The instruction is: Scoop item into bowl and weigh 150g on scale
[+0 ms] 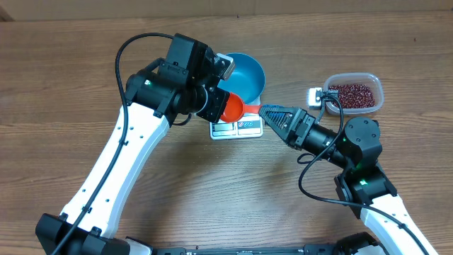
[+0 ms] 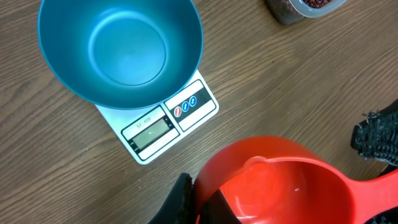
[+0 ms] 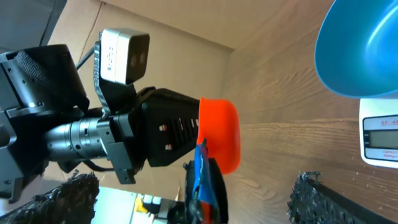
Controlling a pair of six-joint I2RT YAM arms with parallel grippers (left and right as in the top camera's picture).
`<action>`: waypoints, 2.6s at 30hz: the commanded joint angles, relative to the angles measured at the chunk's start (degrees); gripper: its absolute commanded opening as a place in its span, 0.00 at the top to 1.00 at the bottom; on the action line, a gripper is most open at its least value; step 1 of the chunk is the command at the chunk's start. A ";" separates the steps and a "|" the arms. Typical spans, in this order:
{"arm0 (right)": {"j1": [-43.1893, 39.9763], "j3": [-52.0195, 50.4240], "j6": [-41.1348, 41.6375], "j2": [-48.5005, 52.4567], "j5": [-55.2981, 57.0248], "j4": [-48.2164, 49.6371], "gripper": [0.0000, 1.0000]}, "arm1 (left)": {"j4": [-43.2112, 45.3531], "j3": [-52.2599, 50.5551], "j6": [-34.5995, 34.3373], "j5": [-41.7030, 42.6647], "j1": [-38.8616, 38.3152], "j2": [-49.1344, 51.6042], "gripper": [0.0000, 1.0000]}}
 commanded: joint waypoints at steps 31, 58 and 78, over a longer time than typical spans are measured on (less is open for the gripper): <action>0.92 1.44 -0.13 0.02 5.09 0.92 0.00 | 0.26 0.87 -13.92 -11.67 -6.54 -0.68 0.96; 0.92 1.42 0.26 0.09 8.48 0.39 0.12 | 0.33 0.87 -16.28 -10.38 -7.91 1.90 0.96; 0.92 1.42 0.26 0.09 9.55 1.09 0.11 | 0.33 0.87 -16.61 -7.91 -10.93 1.90 0.96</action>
